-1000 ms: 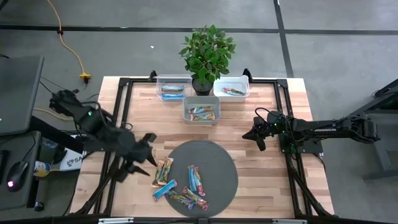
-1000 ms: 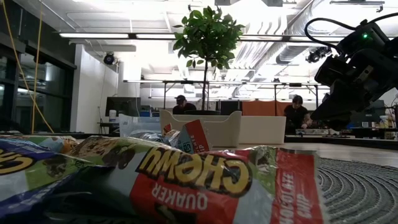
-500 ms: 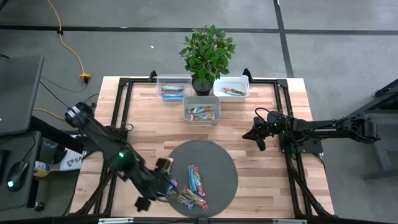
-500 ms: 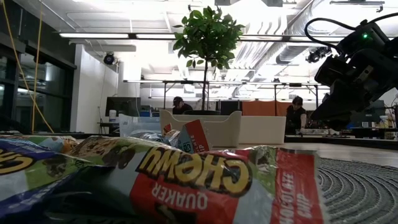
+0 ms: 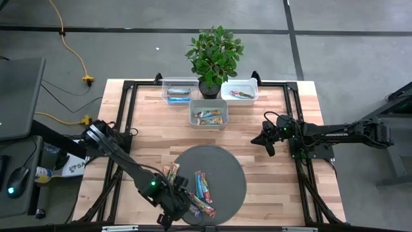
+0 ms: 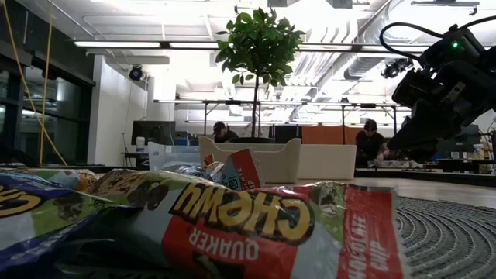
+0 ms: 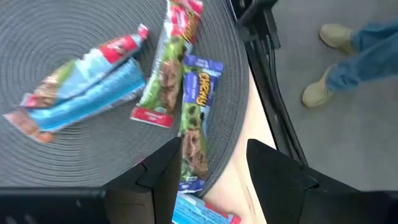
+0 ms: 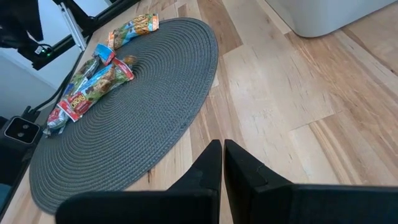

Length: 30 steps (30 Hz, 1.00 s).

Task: Pick and place Granola Bars by type
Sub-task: Put the blue granola bar into the transparent bin

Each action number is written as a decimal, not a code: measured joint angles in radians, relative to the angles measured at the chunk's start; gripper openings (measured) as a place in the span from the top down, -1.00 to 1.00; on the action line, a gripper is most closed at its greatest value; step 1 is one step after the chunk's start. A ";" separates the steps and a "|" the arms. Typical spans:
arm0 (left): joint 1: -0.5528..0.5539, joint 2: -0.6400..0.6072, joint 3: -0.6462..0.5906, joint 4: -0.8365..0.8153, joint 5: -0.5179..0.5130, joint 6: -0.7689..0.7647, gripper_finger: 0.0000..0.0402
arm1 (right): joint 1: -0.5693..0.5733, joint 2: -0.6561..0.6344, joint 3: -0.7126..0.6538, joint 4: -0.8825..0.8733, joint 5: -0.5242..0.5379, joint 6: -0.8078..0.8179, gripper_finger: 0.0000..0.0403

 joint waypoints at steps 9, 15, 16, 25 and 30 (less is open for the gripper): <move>-0.011 0.084 0.001 0.005 -0.026 0.006 -0.12 | 0.000 0.000 0.000 0.000 0.000 0.000 1.00; -0.011 0.127 0.000 0.005 -0.068 0.006 -0.29 | 0.000 0.000 0.000 0.001 0.000 0.000 1.00; -0.011 0.135 0.000 0.007 -0.072 0.006 -0.29 | 0.000 0.000 0.000 0.000 0.000 0.000 1.00; -0.011 0.181 0.000 0.010 -0.098 0.004 -0.24 | 0.000 0.000 0.000 0.001 0.000 0.000 1.00; -0.011 0.181 0.000 0.011 -0.109 0.006 -0.24 | 0.000 0.000 0.000 0.001 0.000 0.000 1.00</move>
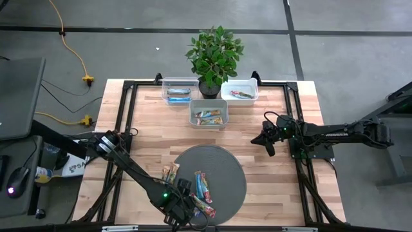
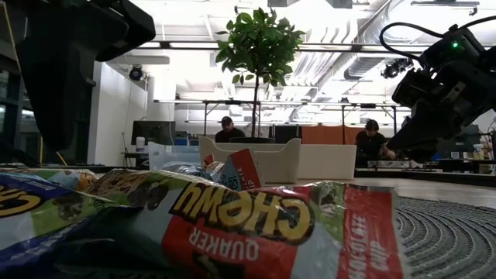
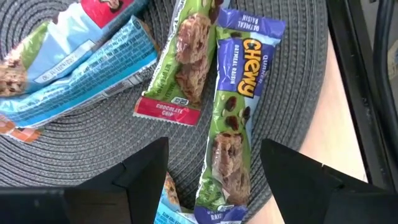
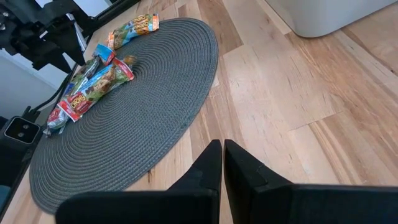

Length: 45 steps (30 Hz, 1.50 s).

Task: Pick and place Granola Bars by type
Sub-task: Put the blue granola bar into the transparent bin

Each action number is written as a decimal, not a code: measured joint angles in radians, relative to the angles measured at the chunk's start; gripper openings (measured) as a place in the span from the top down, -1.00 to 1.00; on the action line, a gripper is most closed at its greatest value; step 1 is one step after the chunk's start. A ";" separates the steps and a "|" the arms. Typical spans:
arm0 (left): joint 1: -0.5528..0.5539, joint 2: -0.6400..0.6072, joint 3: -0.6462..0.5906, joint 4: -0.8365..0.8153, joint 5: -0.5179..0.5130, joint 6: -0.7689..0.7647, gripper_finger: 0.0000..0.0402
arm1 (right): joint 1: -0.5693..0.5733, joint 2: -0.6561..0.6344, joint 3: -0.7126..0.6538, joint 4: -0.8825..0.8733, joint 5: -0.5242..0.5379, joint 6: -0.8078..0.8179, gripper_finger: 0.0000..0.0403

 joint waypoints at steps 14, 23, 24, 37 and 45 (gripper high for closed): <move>-0.032 0.040 -0.014 0.057 -0.020 -0.007 -0.24 | 0.000 -0.002 0.000 -0.008 0.000 0.000 1.00; -0.031 0.039 -0.024 0.051 -0.051 -0.012 -0.24 | 0.000 0.000 0.000 0.001 0.000 0.000 1.00; -0.031 0.039 -0.024 0.052 -0.055 -0.012 -0.24 | 0.000 0.001 0.000 -0.001 0.000 0.000 1.00; -0.031 0.038 -0.080 0.107 -0.012 -0.058 -0.23 | 0.000 0.001 0.000 0.000 0.000 0.000 1.00; -0.031 0.037 -0.085 0.103 -0.005 -0.066 -0.23 | 0.000 0.001 0.000 0.000 0.000 0.000 1.00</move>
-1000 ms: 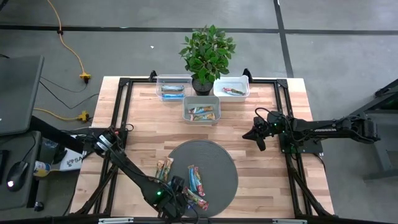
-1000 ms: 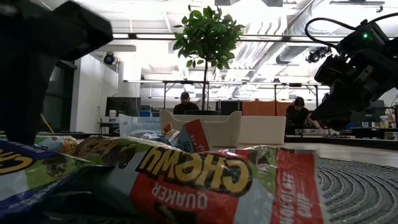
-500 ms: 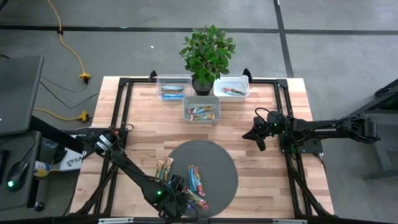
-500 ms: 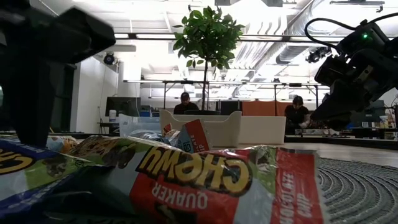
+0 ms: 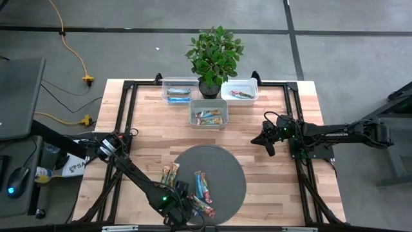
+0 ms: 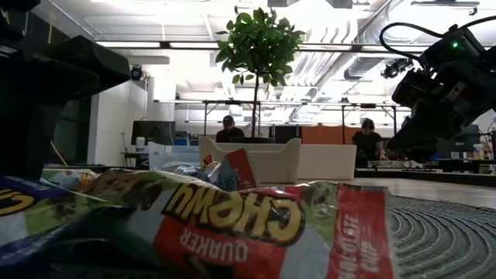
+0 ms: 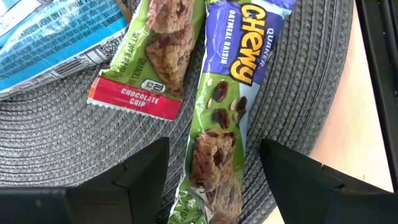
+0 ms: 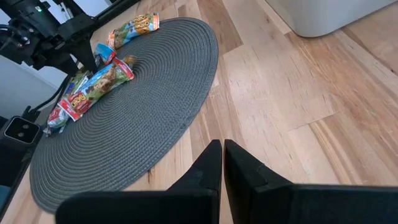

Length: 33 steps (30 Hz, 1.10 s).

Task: Pick and place Granola Bars by type
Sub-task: Put the blue granola bar into the transparent bin

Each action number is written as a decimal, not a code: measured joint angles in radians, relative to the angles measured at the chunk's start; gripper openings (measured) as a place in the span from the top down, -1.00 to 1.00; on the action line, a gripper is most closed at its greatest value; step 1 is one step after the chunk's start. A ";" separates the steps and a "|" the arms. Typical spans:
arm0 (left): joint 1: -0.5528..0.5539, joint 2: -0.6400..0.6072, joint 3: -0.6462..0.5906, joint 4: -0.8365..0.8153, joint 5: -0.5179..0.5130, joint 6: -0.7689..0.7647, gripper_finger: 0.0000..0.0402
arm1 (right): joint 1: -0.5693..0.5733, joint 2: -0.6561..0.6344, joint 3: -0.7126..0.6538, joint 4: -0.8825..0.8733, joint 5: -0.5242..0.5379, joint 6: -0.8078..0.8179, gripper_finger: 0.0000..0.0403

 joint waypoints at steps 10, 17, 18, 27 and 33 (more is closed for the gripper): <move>0.000 0.000 -0.001 -0.003 0.015 0.002 0.09 | 0.000 0.000 0.000 0.000 0.000 0.000 1.00; 0.000 0.000 -0.001 -0.004 0.040 0.002 0.43 | 0.000 0.000 0.000 0.000 0.000 0.000 1.00; 0.000 0.000 -0.001 -0.004 0.043 0.000 0.46 | 0.000 0.000 0.000 0.000 0.000 0.000 1.00; 0.000 0.000 0.026 -0.024 0.057 -0.016 0.69 | 0.000 0.000 0.000 0.000 0.000 0.000 1.00; 0.000 0.000 0.081 -0.059 0.058 -0.016 0.72 | 0.000 0.000 0.000 0.000 0.000 0.000 1.00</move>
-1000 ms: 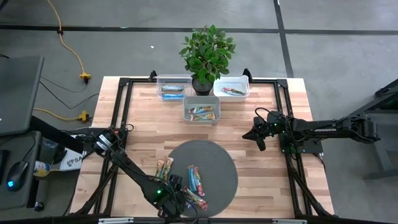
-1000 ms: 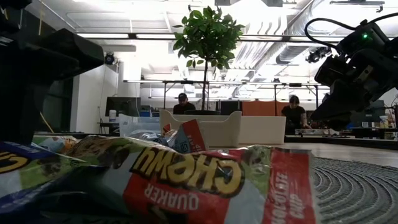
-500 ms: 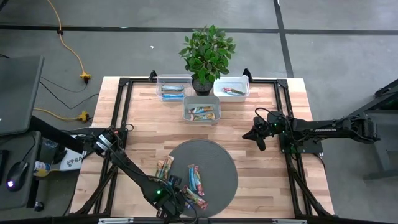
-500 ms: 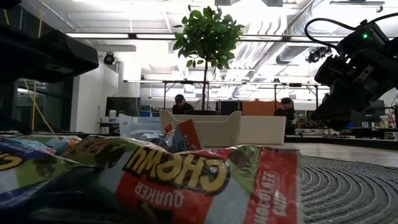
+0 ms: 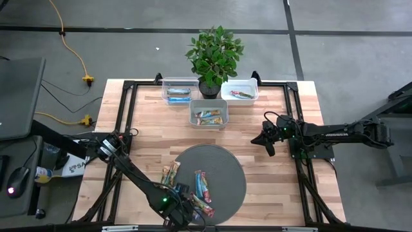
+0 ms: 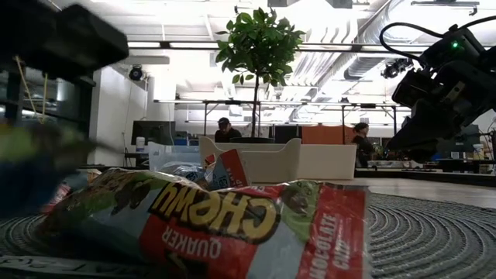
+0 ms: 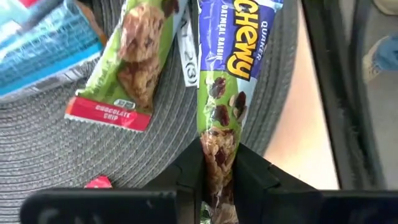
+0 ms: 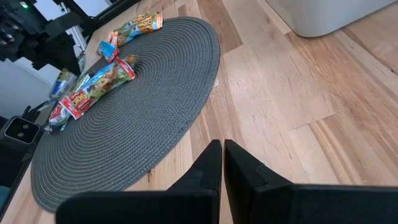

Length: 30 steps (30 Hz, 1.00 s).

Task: Pick and place Granola Bars by type
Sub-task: Put the blue granola bar into the transparent bin

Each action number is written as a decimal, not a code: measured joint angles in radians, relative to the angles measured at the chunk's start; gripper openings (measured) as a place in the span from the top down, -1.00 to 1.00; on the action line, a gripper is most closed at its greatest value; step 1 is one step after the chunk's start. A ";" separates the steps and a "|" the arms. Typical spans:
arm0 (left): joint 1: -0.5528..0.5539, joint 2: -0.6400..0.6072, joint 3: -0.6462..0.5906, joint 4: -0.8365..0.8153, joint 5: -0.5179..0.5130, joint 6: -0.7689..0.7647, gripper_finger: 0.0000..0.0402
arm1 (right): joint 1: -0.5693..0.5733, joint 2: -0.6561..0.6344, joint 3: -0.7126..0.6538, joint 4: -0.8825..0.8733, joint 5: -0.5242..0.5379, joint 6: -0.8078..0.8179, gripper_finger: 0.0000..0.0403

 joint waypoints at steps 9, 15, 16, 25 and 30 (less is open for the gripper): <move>0.000 0.000 0.124 -0.062 0.000 0.013 0.73 | 0.000 0.000 0.000 0.000 0.000 0.000 1.00; 0.000 0.000 0.201 -0.057 -0.005 0.030 0.73 | 0.000 0.000 0.000 0.000 0.000 0.000 1.00; 0.000 0.000 0.214 -0.051 -0.013 0.033 0.73 | 0.000 0.000 0.000 0.000 0.000 0.000 1.00; 0.000 0.000 0.376 -0.044 -0.146 0.066 0.73 | 0.000 0.000 0.000 0.000 0.000 0.000 1.00; 0.019 0.000 0.515 -0.045 -0.235 0.124 0.73 | 0.000 0.000 0.000 0.000 0.000 0.000 1.00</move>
